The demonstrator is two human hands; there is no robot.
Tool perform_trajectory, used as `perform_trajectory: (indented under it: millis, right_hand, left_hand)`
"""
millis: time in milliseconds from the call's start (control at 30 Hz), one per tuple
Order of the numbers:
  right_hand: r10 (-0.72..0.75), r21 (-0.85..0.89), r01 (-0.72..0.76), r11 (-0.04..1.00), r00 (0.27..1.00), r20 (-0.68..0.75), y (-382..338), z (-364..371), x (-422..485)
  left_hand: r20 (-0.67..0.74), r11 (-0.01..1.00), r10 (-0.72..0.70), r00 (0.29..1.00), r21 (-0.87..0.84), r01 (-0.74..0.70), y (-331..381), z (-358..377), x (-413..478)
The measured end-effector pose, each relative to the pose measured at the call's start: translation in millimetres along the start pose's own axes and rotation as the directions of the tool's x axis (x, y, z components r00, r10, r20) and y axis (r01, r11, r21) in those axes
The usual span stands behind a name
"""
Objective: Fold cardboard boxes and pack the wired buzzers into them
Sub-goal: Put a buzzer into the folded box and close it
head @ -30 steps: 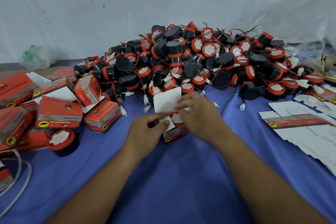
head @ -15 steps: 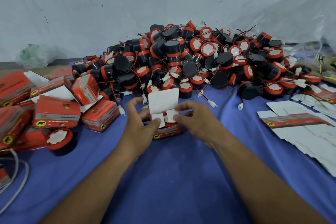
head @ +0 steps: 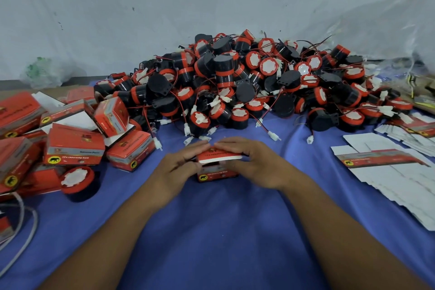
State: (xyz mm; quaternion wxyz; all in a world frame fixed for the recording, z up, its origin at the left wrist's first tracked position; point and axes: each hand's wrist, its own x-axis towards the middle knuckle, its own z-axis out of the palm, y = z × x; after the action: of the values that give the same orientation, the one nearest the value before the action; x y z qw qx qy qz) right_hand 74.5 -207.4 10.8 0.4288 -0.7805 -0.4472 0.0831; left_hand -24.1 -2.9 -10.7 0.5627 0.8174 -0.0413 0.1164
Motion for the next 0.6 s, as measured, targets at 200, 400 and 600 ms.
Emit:
perform_trajectory:
  millis: [200,400,600]
  right_hand:
    - [0.013,-0.083,-0.007,0.997,0.997,0.072,5.3,1.2,0.0]
    - [0.086,0.022,-0.088,0.996,0.992,0.095,8.9,-1.0,0.9]
    - [0.035,0.013,-0.036,0.999,0.998,0.05,7.5,-0.4,0.7]
  left_hand:
    - [0.018,0.998,0.009,1.0,0.064,-0.01,-0.4,5.0,-3.2]
    - [0.016,0.999,-0.026,1.0,0.042,0.025,-1.3,5.4,-3.4]
    - [-0.014,0.999,-0.022,1.0,0.039,0.022,-1.1,6.8,-1.7]
